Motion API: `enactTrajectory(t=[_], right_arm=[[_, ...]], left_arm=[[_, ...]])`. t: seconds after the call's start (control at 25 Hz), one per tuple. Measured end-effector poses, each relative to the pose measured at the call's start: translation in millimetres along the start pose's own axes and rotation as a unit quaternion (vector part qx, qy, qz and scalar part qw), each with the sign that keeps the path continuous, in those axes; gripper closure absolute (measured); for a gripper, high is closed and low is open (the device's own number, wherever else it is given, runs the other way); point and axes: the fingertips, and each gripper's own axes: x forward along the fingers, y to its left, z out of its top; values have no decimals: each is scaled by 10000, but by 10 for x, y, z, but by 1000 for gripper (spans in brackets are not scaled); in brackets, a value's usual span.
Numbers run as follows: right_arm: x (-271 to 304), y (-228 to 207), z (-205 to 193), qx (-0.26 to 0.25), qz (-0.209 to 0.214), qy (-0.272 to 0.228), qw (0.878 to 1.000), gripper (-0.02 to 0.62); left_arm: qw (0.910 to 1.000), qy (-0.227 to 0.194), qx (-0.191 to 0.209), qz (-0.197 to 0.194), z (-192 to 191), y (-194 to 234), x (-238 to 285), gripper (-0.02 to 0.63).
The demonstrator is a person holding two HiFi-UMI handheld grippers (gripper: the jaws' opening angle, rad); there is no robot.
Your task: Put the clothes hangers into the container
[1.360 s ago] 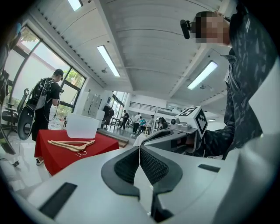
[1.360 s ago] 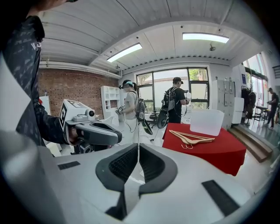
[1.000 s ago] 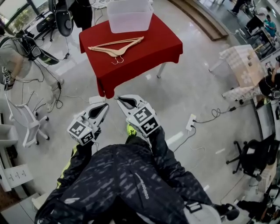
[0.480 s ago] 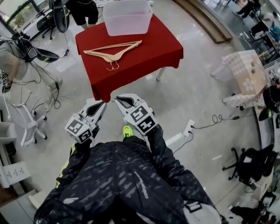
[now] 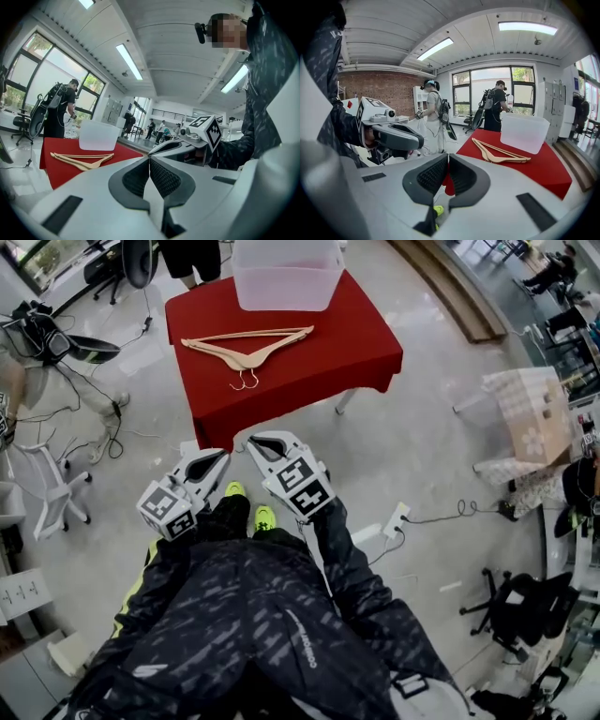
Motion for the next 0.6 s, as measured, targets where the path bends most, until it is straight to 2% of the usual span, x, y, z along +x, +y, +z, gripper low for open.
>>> enactTrajectory(t=[0.32, 0.6], right_arm=[[519, -564, 102, -92, -105, 248, 9996, 577], [1146, -1258, 186, -204, -142, 627, 9977, 577]], left_arm=[[9998, 57, -89, -153, 2, 622, 402, 594], [9996, 155, -61, -221, 86, 1425, 845, 594]])
